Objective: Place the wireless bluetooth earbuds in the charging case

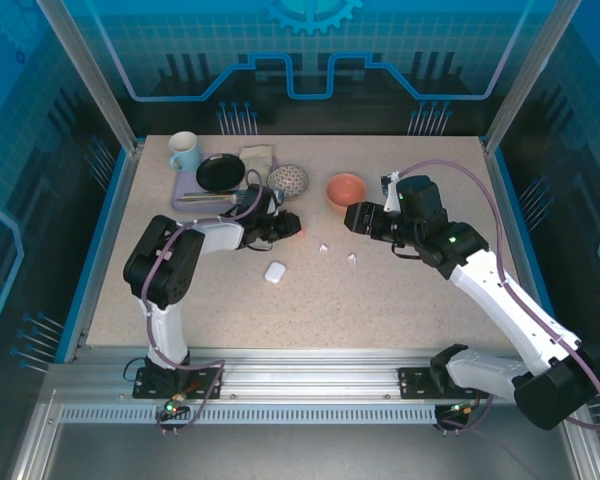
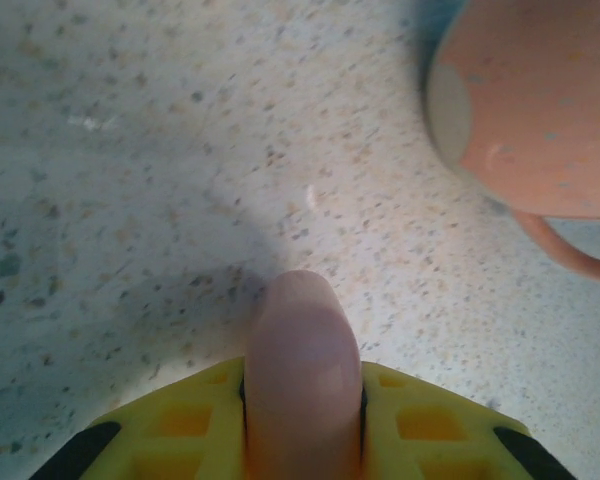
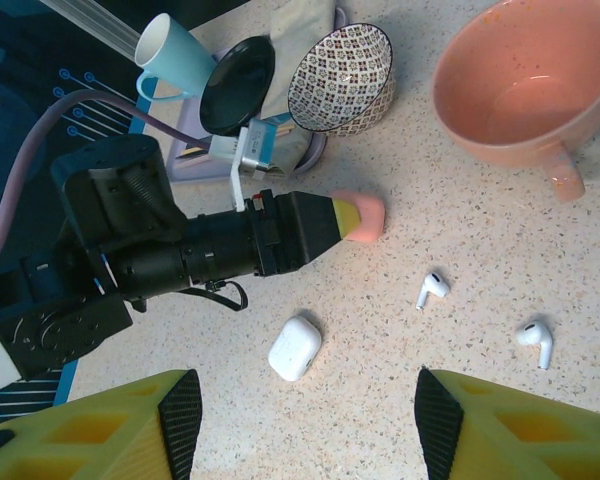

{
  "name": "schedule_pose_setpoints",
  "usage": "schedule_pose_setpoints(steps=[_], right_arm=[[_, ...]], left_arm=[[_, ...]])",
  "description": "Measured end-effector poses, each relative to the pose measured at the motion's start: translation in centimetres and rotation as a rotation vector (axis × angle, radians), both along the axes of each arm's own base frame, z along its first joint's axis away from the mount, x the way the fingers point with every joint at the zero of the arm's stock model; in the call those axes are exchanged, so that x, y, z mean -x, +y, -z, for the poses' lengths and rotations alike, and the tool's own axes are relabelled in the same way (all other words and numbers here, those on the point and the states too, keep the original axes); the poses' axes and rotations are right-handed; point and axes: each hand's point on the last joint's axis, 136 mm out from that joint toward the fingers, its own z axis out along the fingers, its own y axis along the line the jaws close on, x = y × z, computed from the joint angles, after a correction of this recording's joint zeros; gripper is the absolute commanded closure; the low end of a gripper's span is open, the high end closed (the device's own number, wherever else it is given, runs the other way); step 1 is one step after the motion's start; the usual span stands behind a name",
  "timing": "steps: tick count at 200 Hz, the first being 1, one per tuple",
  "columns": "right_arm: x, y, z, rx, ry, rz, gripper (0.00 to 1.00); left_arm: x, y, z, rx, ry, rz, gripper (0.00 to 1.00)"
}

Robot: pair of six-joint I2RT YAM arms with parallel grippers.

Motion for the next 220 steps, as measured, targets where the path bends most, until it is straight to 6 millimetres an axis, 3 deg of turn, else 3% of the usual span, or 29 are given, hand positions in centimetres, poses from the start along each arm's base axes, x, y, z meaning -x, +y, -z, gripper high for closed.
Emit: schedule_pose_setpoints(steps=[48, 79, 95, 109, 115, 128, 148, 175, 199, 220], right_arm=[[0.1, 0.2, 0.0, 0.003, -0.002, -0.003, 0.38], [0.2, 0.4, 0.1, 0.006, 0.001, -0.010, 0.37], [0.2, 0.6, 0.4, 0.011, 0.005, -0.016, 0.36], [0.3, 1.0, 0.7, 0.022, 0.010, -0.027, 0.34], [0.4, 1.2, 0.9, 0.030, 0.012, -0.034, 0.33], [0.5, 1.8, 1.6, 0.051, 0.022, -0.049, 0.31], [0.8, 2.9, 3.0, 0.091, 0.043, -0.079, 0.29], [1.1, 5.2, 6.2, 0.175, 0.102, -0.145, 0.28], [0.6, 8.6, 10.0, 0.279, 0.175, -0.220, 0.28], [-0.4, 12.4, 12.9, 0.364, 0.215, -0.287, 0.29]], left_arm=[[0.1, 0.4, 0.2, -0.046, 0.095, -0.027, 0.62], [1.3, 1.8, 1.6, -0.116, 0.168, -0.058, 0.41], [1.4, 2.0, 1.3, -0.127, 0.167, -0.065, 0.35], [1.8, 2.6, 1.1, -0.151, 0.176, -0.073, 0.22], [1.8, 2.9, 0.9, -0.159, 0.177, -0.083, 0.11], [2.1, 3.5, 0.3, -0.177, 0.177, -0.099, 0.01], [2.4, 4.3, -1.8, -0.187, 0.152, -0.118, 0.01], [2.4, 5.7, -6.6, -0.171, 0.068, -0.158, 0.01], [2.9, 8.0, -11.7, -0.152, -0.036, -0.224, 0.01], [3.1, 11.3, -15.6, -0.132, -0.113, -0.312, 0.01]])
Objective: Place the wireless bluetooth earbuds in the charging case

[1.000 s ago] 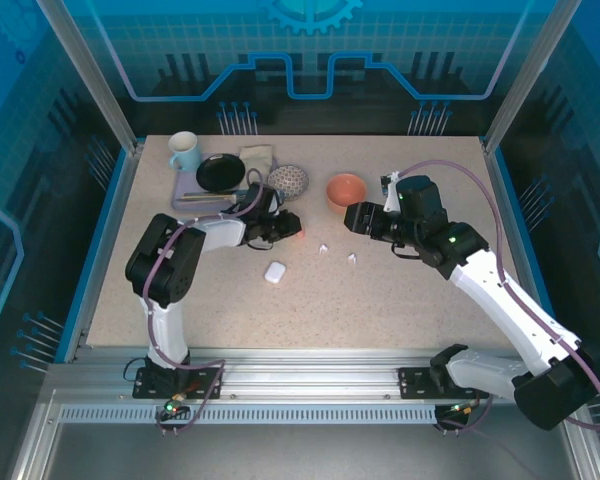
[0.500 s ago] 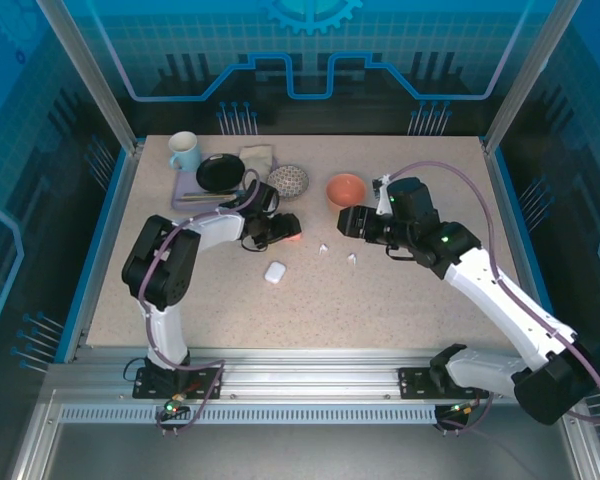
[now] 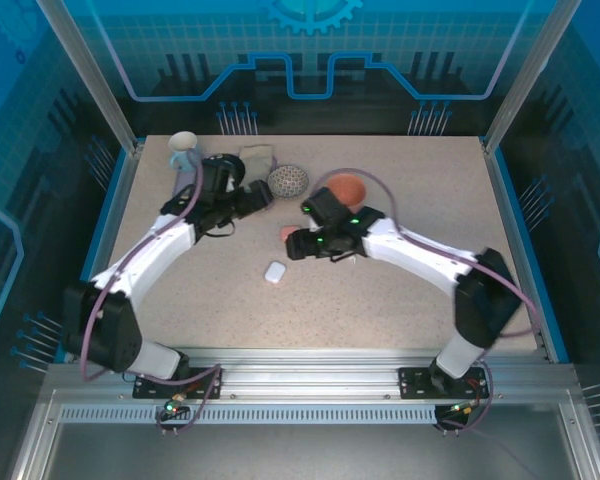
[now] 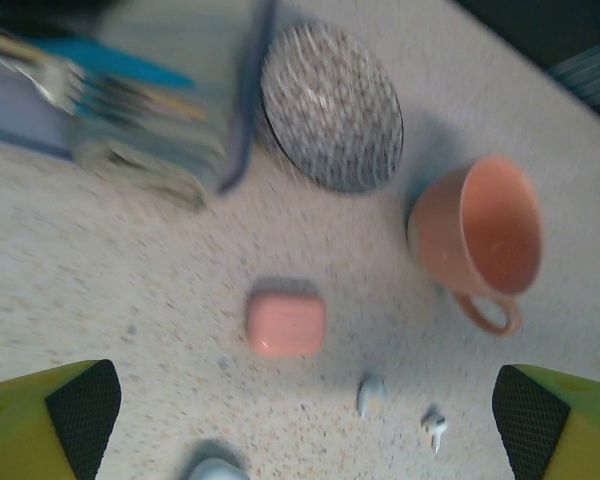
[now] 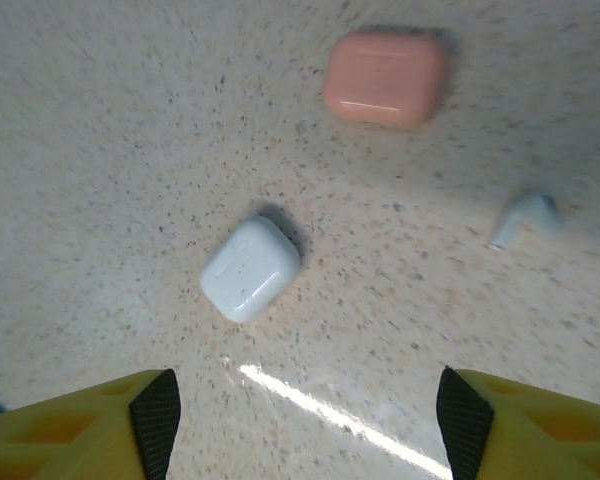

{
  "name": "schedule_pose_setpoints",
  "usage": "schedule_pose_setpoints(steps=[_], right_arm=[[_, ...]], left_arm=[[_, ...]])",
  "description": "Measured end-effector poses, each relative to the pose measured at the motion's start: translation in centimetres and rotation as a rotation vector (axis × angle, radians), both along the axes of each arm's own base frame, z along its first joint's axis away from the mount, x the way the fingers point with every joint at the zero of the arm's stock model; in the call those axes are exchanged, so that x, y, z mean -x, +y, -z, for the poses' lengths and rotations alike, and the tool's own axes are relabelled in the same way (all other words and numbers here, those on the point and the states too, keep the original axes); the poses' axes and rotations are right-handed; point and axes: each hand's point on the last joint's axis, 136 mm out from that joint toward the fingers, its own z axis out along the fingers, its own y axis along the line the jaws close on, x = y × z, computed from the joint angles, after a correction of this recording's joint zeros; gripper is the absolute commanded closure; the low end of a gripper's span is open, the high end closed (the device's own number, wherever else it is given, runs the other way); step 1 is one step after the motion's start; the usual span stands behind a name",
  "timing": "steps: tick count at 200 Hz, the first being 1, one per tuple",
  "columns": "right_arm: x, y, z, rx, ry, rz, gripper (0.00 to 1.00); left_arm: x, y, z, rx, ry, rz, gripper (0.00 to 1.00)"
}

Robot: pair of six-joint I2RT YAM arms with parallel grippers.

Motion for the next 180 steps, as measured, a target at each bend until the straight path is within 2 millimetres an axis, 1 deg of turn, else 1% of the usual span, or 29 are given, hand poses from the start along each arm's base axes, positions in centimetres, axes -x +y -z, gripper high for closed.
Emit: schedule_pose_setpoints(steps=[13, 26, 38, 48, 58, 68, 84, 108, 128, 147, 180], right_arm=[[-1.0, 2.7, 1.4, 0.048, 0.007, -0.044, 0.29], [-2.2, 5.1, 2.7, 0.079, 0.004, -0.081, 0.29], [-3.3, 7.2, 4.0, 0.101, 0.007, -0.109, 0.29], [-4.0, 8.3, 5.0, 0.118, 0.014, -0.124, 0.29], [-4.7, 9.0, 6.2, 0.133, 0.024, -0.132, 0.29], [-5.0, 9.4, 7.4, 0.155, 0.041, -0.138, 0.29], [-5.4, 9.9, 9.0, 0.181, 0.065, -0.144, 0.29], [-5.4, 9.8, 11.1, 0.222, 0.099, -0.151, 0.30], [-5.2, 9.9, 10.9, 0.215, 0.105, -0.156, 0.30], [-4.8, 9.6, 10.9, 0.209, 0.103, -0.157, 0.30], [-1.7, 7.9, 10.9, 0.230, 0.149, -0.177, 0.30]], left_arm=[[0.0, 2.4, -1.4, 0.002, -0.030, -0.060, 0.01], [0.0, 4.7, -2.0, 0.003, -0.036, -0.119, 0.01], [0.0, 6.6, -2.0, 0.004, -0.028, -0.167, 0.01], [0.0, 7.8, -1.7, 0.007, -0.018, -0.200, 0.01], [0.1, 8.8, -1.2, 0.010, -0.002, -0.227, 0.01], [0.4, 9.4, -0.5, 0.016, 0.019, -0.243, 0.01], [0.8, 10.0, 0.3, 0.028, 0.045, -0.256, 0.01], [1.0, 10.0, 0.8, 0.041, 0.060, -0.253, 0.01], [1.0, 9.7, 0.7, 0.052, 0.061, -0.240, 0.01], [1.1, 9.5, 0.7, 0.063, 0.062, -0.229, 0.01], [1.1, 9.3, 0.7, 0.072, 0.062, -0.220, 0.01]])
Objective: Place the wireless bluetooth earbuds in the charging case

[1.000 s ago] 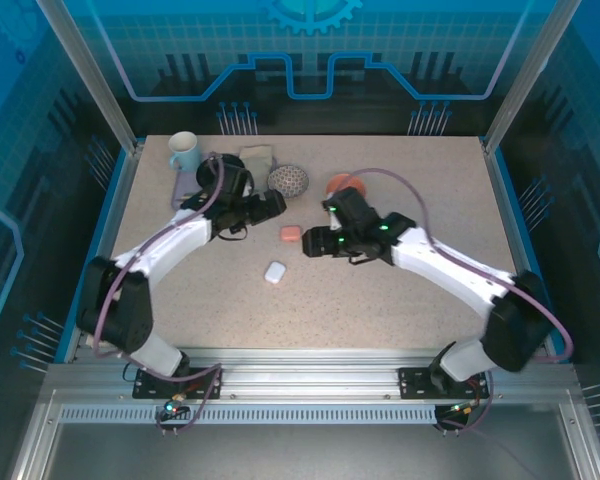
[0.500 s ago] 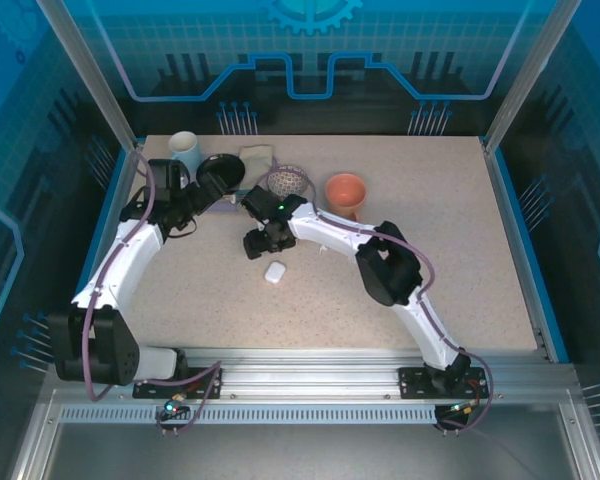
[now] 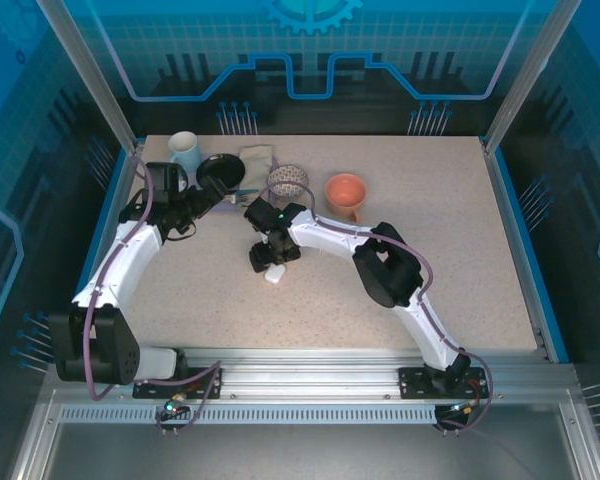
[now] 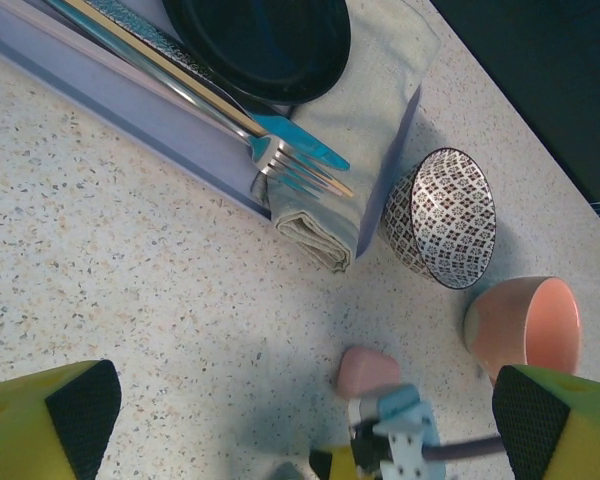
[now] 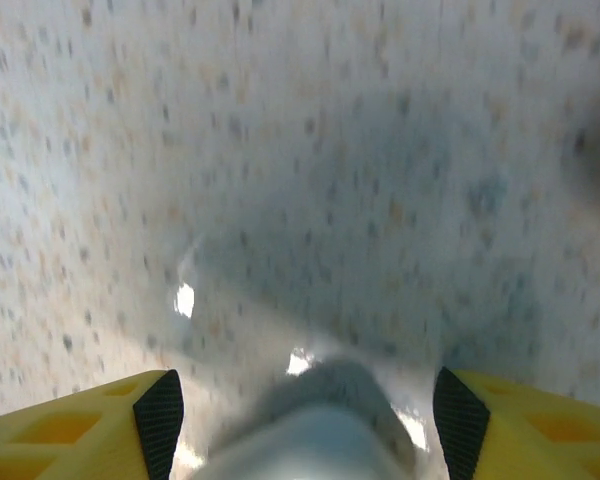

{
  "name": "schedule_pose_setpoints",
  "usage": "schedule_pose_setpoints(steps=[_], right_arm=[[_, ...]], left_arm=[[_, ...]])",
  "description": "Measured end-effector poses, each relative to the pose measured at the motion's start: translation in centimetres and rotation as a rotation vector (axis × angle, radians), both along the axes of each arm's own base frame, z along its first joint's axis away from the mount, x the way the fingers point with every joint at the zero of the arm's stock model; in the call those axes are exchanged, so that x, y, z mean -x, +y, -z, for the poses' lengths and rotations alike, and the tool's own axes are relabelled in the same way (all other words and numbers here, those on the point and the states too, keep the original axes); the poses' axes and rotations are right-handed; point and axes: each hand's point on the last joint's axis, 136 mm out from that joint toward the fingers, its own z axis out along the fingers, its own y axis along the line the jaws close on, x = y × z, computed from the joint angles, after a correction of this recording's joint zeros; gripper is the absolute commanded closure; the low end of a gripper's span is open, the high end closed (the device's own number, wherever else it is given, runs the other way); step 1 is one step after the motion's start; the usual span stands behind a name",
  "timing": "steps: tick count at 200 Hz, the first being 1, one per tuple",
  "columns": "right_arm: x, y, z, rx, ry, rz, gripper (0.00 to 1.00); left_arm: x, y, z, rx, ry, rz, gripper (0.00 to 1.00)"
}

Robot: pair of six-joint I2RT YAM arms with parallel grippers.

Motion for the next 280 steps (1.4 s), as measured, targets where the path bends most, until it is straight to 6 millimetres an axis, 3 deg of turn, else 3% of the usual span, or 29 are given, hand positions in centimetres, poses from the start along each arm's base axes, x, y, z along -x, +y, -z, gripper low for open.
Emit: schedule_pose_setpoints(steps=[54, 92, 133, 211, 280], right_arm=[[4.9, -0.1, -1.1, 0.021, 0.010, -0.064, 0.26], [4.9, 0.5, -2.8, 0.038, -0.064, -0.140, 0.13], [4.4, 0.7, -3.8, 0.074, -0.132, -0.329, 0.10], [5.4, -0.4, 0.7, 0.184, -0.059, -0.489, 0.17], [5.9, 0.4, 0.6, 0.193, -0.067, -0.516, 0.28]], left_arm=[[-0.1, -0.4, 0.4, 0.022, 0.005, 0.010, 0.01], [0.1, -0.6, 1.1, 0.040, 0.027, 0.007, 0.01], [0.1, -0.7, 1.3, 0.044, 0.034, 0.011, 0.01], [-0.2, -0.7, 0.8, 0.044, 0.024, 0.011, 0.01], [-0.2, -0.7, 0.8, 0.046, 0.025, 0.010, 0.01]])
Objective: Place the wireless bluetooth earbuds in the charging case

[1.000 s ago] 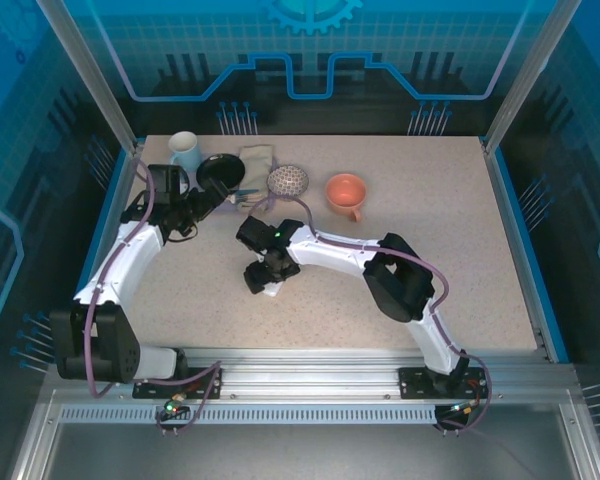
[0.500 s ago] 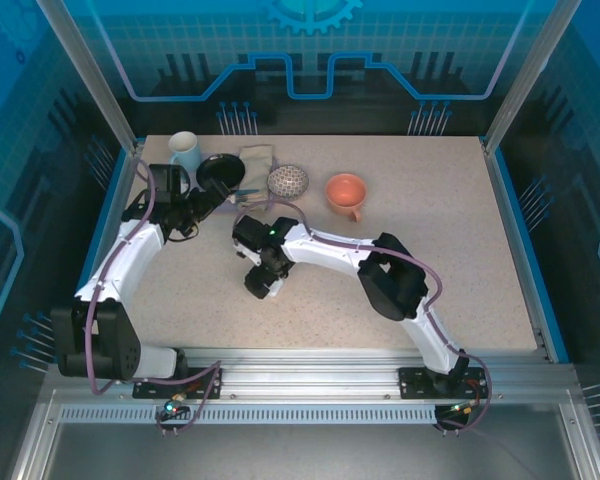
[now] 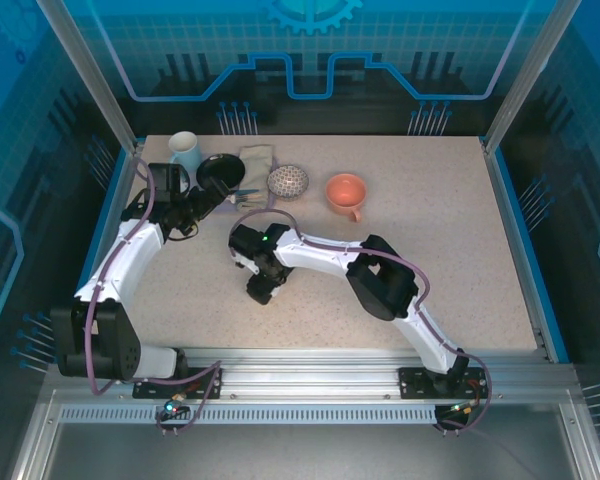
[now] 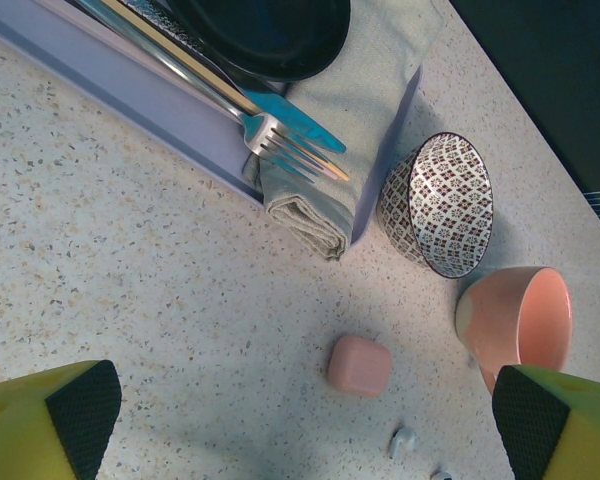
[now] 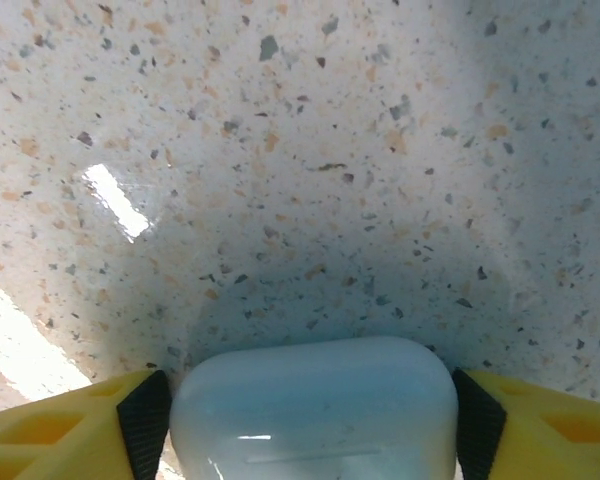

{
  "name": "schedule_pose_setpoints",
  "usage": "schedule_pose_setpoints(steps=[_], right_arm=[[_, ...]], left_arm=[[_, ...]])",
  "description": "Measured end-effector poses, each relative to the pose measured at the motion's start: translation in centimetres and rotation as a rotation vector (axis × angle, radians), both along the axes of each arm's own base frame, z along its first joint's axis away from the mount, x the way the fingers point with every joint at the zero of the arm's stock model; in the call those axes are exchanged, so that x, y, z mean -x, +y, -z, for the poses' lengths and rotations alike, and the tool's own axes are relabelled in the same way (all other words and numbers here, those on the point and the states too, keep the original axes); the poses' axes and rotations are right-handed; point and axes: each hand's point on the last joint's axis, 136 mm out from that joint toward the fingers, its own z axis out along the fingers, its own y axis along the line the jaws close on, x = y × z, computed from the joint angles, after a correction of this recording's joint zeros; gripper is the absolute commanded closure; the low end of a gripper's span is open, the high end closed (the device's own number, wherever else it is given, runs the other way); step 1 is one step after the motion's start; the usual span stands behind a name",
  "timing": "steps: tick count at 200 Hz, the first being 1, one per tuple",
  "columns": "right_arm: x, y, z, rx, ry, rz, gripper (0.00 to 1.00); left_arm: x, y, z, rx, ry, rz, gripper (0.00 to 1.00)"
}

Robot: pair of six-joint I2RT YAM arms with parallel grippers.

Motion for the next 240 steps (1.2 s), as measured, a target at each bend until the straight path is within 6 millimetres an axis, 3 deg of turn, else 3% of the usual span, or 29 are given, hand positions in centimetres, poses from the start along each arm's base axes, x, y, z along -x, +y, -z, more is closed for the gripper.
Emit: schedule_pose_setpoints(steps=[48, 99, 133, 175, 208, 240], right_arm=[[0.1, -0.1, -0.1, 0.011, 0.000, 0.006, 0.47], [-0.2, -1.0, -0.2, 0.009, -0.005, 0.114, 0.49], [-1.0, -4.0, -1.6, 0.006, -0.008, 0.288, 0.50], [-2.3, -9.2, -5.4, -0.067, -0.039, 0.601, 0.50], [-3.2, -13.2, -8.0, -0.174, -0.062, 0.874, 0.50], [-3.9, -16.6, -9.3, -0.277, -0.070, 1.125, 0.50]], left_arm=[[0.0, 0.0, 0.0, 0.001, 0.000, 0.001, 0.01], [-0.3, -0.9, -0.6, 0.039, -0.031, 0.042, 0.01], [-0.5, -1.9, -0.7, 0.081, -0.065, 0.086, 0.01], [0.1, -4.2, 1.1, 0.115, -0.075, 0.159, 0.01], [2.0, -8.1, 4.4, 0.147, -0.082, 0.273, 0.01], [4.4, -11.1, 7.4, 0.181, -0.108, 0.356, 0.01]])
